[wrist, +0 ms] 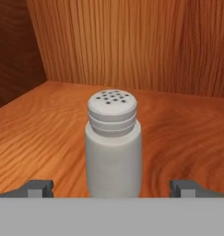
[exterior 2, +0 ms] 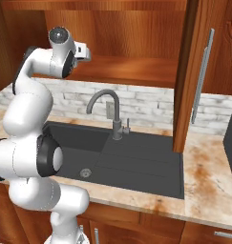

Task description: Move the shaker and mayonnaise from the cabinet to the dining counter.

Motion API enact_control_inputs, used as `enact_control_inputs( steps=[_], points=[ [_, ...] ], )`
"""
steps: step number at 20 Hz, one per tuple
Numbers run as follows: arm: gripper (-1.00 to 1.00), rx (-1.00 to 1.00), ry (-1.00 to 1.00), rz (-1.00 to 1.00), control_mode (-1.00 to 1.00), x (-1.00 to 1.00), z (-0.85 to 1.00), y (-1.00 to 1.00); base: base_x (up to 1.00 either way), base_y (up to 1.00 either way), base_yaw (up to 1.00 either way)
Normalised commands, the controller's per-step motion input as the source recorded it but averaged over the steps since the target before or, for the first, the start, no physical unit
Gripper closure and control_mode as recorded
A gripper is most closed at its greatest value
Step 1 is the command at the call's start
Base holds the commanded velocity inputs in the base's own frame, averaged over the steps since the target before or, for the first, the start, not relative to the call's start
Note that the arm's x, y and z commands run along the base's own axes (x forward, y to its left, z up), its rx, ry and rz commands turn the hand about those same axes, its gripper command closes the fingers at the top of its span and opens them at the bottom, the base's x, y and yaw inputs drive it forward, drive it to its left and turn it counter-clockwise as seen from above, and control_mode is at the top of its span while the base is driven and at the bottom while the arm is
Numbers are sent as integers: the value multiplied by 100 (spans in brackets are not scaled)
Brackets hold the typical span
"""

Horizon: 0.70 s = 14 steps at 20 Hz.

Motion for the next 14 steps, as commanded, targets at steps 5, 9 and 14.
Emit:
enact_control_inputs(
  steps=[5,9,14],
  points=[
    [-100,0,0,0,-100,23,0,1,0,0,0],
    [-100,0,0,0,-100,23,0,0,0,0,0],
    [-100,0,0,0,-100,20,-2,2,0,0,0]
  ],
)
